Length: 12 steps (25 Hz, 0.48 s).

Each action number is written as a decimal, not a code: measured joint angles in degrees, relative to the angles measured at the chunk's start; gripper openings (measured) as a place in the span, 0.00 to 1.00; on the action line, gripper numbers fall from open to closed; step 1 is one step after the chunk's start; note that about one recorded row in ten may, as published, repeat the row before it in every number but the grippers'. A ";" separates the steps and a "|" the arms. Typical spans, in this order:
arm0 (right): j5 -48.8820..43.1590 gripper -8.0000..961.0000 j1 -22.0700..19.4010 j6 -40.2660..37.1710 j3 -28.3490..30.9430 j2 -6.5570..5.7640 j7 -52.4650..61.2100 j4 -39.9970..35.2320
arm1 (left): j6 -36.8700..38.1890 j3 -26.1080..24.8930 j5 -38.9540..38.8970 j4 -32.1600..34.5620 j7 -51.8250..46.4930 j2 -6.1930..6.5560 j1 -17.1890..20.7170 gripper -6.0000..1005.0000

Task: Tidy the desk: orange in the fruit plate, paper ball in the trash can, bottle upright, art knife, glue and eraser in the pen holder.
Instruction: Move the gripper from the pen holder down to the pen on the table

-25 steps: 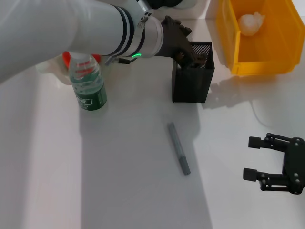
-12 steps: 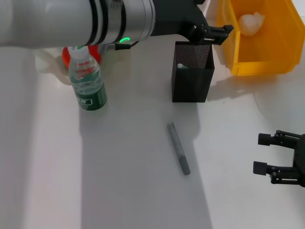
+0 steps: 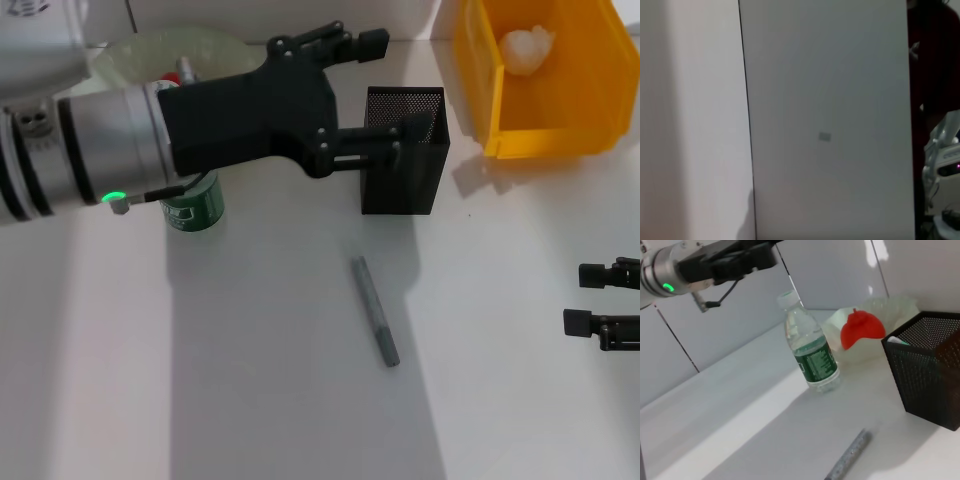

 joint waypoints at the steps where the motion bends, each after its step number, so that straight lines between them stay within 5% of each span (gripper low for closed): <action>1: -1.31 0.87 0.47 0.05 0.03 0.24 3.31 -2.51 | 3.57 -1.54 -1.08 -2.87 2.16 0.04 0.19 0.86; 6: -3.15 0.87 2.25 -0.24 -0.16 0.83 14.01 -8.38 | 19.03 -7.02 -2.01 -19.32 20.80 0.03 1.31 0.86; 12: -4.89 0.87 4.91 -2.91 -2.29 1.54 26.35 -17.80 | 19.73 -7.72 -1.47 -31.64 28.99 0.69 1.75 0.86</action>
